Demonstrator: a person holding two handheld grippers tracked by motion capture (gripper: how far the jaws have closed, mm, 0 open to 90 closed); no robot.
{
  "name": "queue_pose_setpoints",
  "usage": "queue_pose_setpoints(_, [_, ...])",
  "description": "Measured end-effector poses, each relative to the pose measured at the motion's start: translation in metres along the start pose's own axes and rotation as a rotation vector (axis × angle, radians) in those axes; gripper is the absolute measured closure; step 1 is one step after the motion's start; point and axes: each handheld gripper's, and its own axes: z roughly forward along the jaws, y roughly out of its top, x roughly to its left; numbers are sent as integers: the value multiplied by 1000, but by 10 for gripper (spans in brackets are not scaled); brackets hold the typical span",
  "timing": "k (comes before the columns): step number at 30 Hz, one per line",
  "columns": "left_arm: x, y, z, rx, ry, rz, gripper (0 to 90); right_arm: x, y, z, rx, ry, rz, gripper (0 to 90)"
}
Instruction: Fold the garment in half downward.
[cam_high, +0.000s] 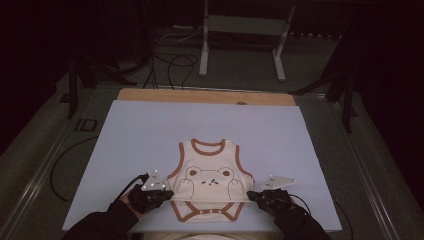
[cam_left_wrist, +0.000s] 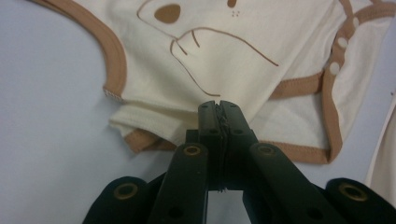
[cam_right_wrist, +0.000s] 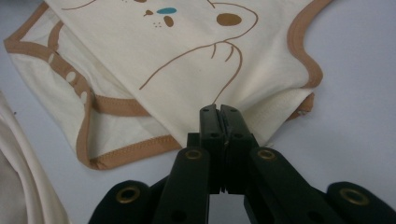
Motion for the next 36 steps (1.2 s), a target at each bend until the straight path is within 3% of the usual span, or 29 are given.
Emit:
queue_pose_setpoints(6, [-2, -2, 5, 22, -11, 23, 897, -2, -2, 2, 8, 8, 10, 895])
queue_pose_setpoints(12, [-2, -4, 6, 23, -17, 17, 897, -4, -5, 5, 21, 8, 11, 894])
queue_pose_setpoints(20, [-3, -7, 8, 10, -20, 20, 897, -4, -9, 9, 37, 1, -18, 888])
queue_pose_setpoints(25, [-4, -7, 8, 10, -9, 58, 888, -4, -8, 9, 38, 4, -18, 869])
queue_pose_setpoints(28, [-7, -6, 8, 9, 3, 74, 865, -4, -8, 9, 38, 26, 8, 770])
queue_pose_setpoints(31, [-5, -5, 4, -18, -9, 60, 778, -3, -7, 8, 35, 45, 22, 681])
queue_pose_setpoints(36, [-1, -2, -5, -67, -11, 25, 579, -2, -2, 0, -24, 78, 31, 537])
